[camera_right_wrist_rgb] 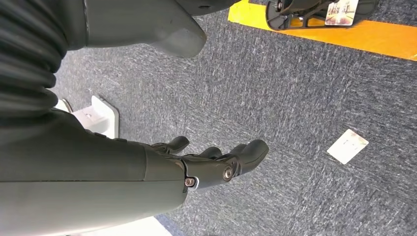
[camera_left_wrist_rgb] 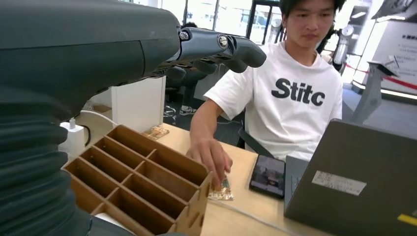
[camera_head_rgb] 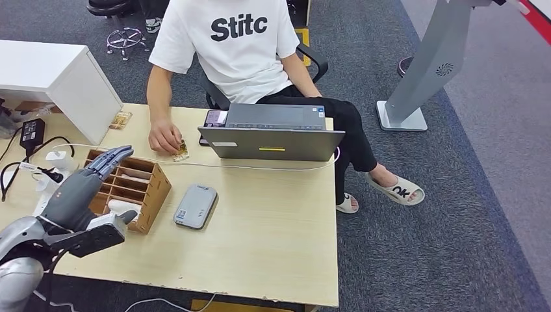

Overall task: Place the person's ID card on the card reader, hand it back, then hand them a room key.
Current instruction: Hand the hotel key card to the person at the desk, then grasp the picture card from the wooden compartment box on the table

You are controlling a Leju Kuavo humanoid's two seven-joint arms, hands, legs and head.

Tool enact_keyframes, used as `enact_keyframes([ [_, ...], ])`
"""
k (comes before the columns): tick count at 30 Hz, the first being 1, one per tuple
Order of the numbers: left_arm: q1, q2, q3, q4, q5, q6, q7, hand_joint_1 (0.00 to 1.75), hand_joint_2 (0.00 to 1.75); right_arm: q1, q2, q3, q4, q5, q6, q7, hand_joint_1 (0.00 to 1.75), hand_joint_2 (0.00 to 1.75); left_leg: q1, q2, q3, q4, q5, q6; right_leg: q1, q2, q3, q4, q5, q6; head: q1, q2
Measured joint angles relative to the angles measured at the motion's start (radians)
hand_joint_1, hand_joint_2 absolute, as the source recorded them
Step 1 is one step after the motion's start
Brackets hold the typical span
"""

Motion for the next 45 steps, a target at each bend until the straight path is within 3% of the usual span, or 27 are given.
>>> enact_keyframes([
  [3, 0.047, 0.117, 0.034, -0.095, 0.094, -0.045, 0.016, 0.00, 1.75, 0.002, -0.002, -0.004, 0.000, -0.007, 0.000, -0.002, 0.00, 1.75, 0.000, 0.000, 0.000, 0.000, 0.000, -0.001, 0.000, 0.000, -0.001, 0.000, 0.000, 0.000, 0.000, 0.000],
  [7, 0.104, 0.231, 0.091, -0.194, 0.126, -0.069, 0.040, 0.00, 1.75, 0.002, -0.003, -0.006, 0.000, -0.011, 0.000, -0.003, 0.00, 1.75, 0.000, -0.001, 0.000, 0.000, 0.000, -0.001, 0.000, -0.002, 0.000, 0.000, 0.000, 0.000, 0.000, 0.000],
  [11, 0.155, 0.308, 0.130, -0.255, 0.098, -0.076, 0.081, 0.00, 1.75, 0.002, -0.003, -0.006, 0.000, -0.011, 0.000, 0.000, 0.00, 1.75, 0.000, -0.001, 0.000, 0.000, 0.000, -0.001, 0.000, -0.002, 0.000, 0.000, 0.000, 0.000, 0.000, 0.000],
  [14, 0.178, 0.335, 0.146, -0.276, -0.007, -0.060, 0.121, 0.00, 1.75, 0.002, -0.003, -0.007, 0.000, -0.012, 0.000, 0.005, 0.00, 1.75, 0.000, -0.001, 0.000, 0.000, 0.000, -0.001, 0.000, -0.002, 0.000, 0.000, 0.000, 0.000, 0.000, 0.000],
  [18, 0.181, 0.330, 0.145, -0.274, -0.172, -0.035, 0.160, 0.00, 1.75, 0.001, -0.003, -0.007, 0.000, -0.010, 0.000, 0.014, 0.00, 1.75, 0.000, -0.002, 0.000, 0.000, 0.000, -0.001, 0.000, -0.002, 0.000, -0.001, 0.000, 0.000, 0.000, 0.000],
  [23, 0.174, 0.302, 0.122, -0.227, -0.261, -0.009, 0.184, 0.00, 1.75, 0.000, -0.003, -0.007, 0.000, 0.000, 0.000, 0.021, 0.00, 1.75, 0.000, -0.002, 0.000, 0.000, 0.000, -0.001, 0.000, -0.002, 0.000, -0.001, 0.000, 0.000, 0.000, 0.000],
  [45, 0.121, 0.149, -0.005, 0.028, -0.404, 0.040, 0.224, 0.00, 1.75, -0.001, 0.000, -0.004, 0.000, 0.024, 0.002, 0.032, 0.00, 1.75, 0.000, -0.002, 0.000, 0.000, 0.000, -0.001, 0.000, -0.001, -0.001, -0.001, 0.000, 0.000, 0.000, 0.000],
])
